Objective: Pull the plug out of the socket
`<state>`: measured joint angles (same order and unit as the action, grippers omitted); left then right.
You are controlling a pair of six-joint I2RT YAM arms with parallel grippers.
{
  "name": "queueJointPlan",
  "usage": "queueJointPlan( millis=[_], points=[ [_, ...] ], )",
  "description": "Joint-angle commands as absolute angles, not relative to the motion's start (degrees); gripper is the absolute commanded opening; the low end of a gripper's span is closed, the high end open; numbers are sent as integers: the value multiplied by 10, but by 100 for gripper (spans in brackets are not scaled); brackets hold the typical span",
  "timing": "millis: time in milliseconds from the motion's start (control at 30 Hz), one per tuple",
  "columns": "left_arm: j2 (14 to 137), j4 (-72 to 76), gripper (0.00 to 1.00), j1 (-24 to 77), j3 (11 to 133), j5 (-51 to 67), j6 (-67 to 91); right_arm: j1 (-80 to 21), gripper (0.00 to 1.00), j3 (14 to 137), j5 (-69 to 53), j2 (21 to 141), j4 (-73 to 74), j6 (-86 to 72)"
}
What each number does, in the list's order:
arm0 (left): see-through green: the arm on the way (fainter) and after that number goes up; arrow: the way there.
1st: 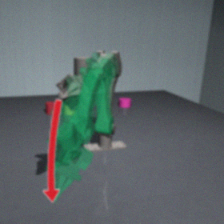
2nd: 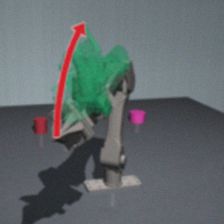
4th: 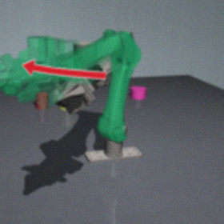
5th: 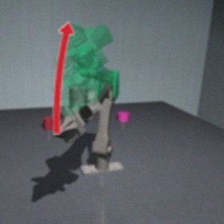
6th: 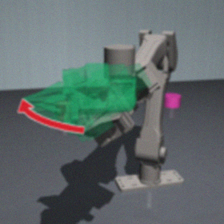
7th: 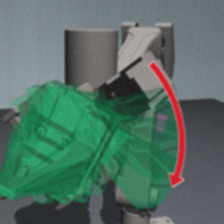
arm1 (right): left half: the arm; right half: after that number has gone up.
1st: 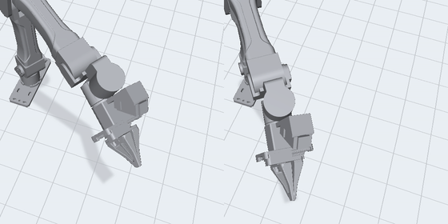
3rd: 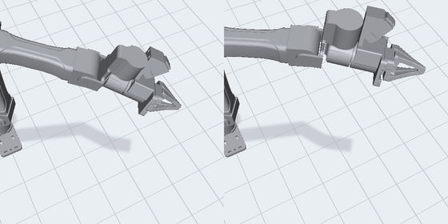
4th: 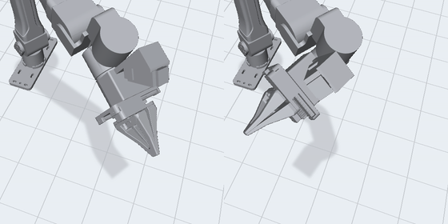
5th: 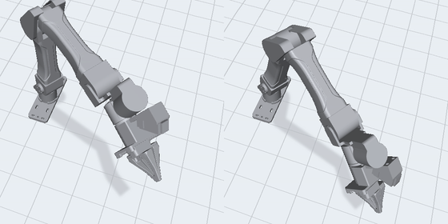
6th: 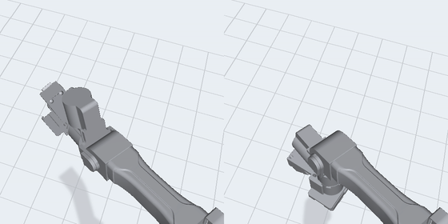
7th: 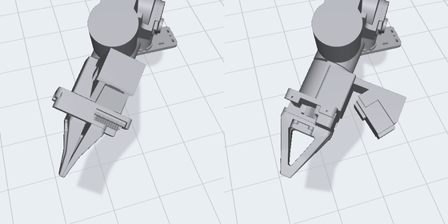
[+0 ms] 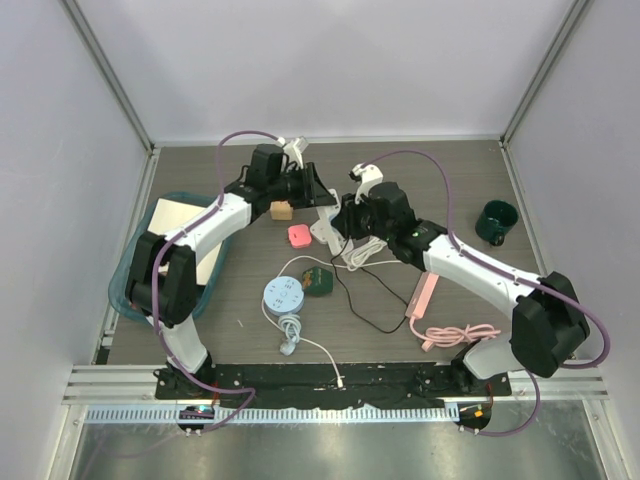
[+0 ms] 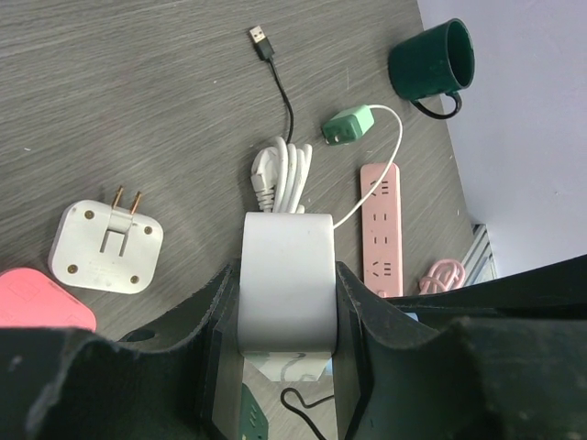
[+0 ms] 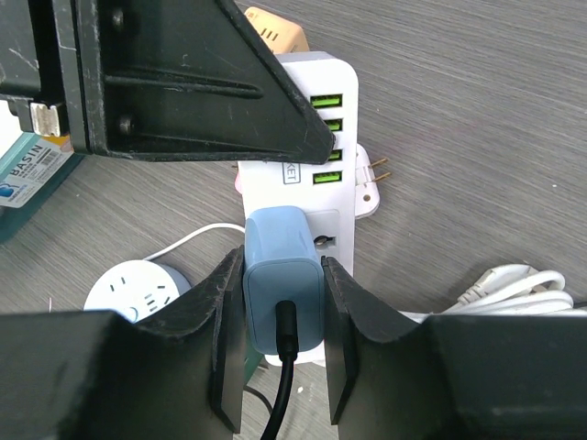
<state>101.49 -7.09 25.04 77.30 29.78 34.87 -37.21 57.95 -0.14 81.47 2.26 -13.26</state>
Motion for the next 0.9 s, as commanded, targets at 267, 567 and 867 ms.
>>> queueJointPlan(
  millis=[267,567,867],
  points=[
    [1010,-104,0,246,773,243,294,-345,1,540,59,739,-39,-149],
    [1014,-113,0,246,777,236,283,-306,1,537,28,728,-38,-161],
    [1016,-114,0,247,779,239,284,-288,1,543,9,723,-23,-159]
  ],
)
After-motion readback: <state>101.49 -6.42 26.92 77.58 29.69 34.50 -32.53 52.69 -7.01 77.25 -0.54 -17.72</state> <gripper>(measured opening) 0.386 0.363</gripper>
